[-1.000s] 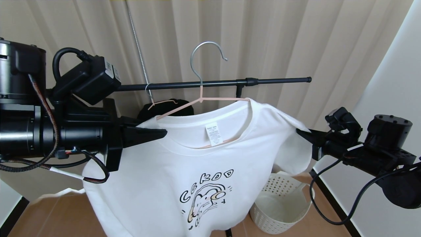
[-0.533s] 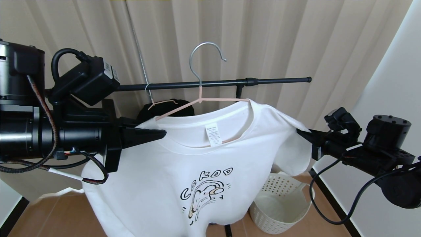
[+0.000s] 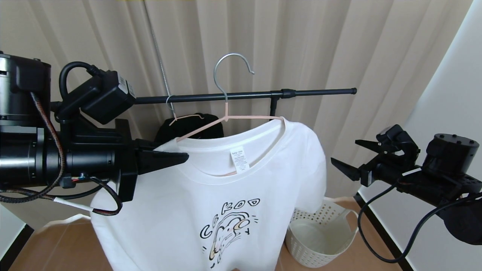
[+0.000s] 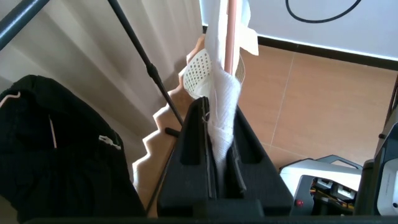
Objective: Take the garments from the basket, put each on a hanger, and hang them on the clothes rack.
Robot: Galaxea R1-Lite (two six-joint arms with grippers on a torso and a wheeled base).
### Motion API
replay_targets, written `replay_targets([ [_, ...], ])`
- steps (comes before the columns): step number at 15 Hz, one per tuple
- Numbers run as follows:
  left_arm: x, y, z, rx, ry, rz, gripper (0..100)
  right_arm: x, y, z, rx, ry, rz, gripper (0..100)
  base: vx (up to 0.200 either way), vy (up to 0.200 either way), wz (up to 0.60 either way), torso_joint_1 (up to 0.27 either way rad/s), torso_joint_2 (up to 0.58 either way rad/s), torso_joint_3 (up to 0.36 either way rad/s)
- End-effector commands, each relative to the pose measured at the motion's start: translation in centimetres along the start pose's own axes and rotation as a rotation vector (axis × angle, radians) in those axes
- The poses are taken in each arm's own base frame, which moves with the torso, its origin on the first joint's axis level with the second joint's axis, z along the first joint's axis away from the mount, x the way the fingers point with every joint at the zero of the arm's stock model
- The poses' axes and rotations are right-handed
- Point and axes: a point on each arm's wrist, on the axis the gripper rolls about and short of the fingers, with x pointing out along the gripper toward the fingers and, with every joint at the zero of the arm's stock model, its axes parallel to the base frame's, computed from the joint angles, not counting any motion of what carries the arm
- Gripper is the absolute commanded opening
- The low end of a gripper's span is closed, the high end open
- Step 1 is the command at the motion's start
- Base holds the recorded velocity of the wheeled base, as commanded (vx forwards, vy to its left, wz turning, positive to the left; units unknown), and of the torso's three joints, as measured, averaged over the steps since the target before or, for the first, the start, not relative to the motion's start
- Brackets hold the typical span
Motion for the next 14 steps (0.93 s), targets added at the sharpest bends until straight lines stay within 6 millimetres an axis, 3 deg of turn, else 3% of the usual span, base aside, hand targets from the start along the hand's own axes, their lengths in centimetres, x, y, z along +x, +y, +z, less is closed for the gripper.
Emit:
replay_targets([
  [1,-0.2,-0.1,0.0,-0.008,-0.002,0.002,0,-0.5,0.2,0.7,-0.009,-0.02,-0.001,100,0.0,0.0,0.0,0.0,0.0,0.0],
  [10,-0.2,-0.5,-1.0,-0.056,0.04,0.036,0,-1.4,1.9,2.8,-0.022,-0.084,0.045,100,0.0,0.0,0.0,0.0,0.0,0.0],
  [14,-0.1,-0.2,-1.8,-0.081,0.032,0.062,0,-1.9,2.5,4.3,0.056,-0.129,0.063,100,0.0,0.0,0.0,0.0,0.0,0.0],
])
